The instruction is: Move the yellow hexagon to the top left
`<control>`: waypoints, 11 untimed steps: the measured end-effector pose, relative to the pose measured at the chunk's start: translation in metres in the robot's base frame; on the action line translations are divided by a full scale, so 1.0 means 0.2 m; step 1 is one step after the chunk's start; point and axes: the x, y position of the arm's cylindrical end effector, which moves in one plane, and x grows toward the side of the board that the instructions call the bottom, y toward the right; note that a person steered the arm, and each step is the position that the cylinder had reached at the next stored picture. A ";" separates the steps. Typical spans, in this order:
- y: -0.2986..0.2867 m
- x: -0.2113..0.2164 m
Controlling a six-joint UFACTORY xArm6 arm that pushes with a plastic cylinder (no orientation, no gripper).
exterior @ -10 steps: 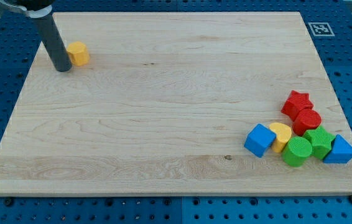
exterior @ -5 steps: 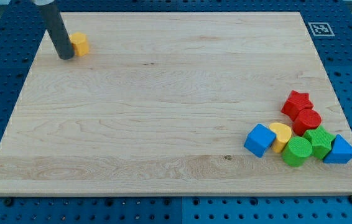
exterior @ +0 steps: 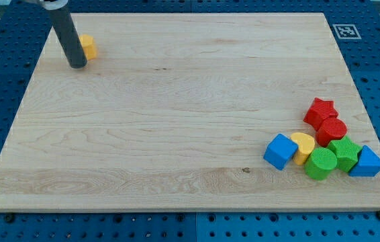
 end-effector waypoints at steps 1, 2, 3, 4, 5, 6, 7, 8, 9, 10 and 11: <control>0.02 -0.05; 0.06 -0.10; 0.09 -0.15; 0.12 -0.20; 0.12 -0.27; 0.12 -0.33; 0.12 -0.36; 0.12 -0.37; 0.11 -0.37; 0.10 -0.38; 0.07 -0.41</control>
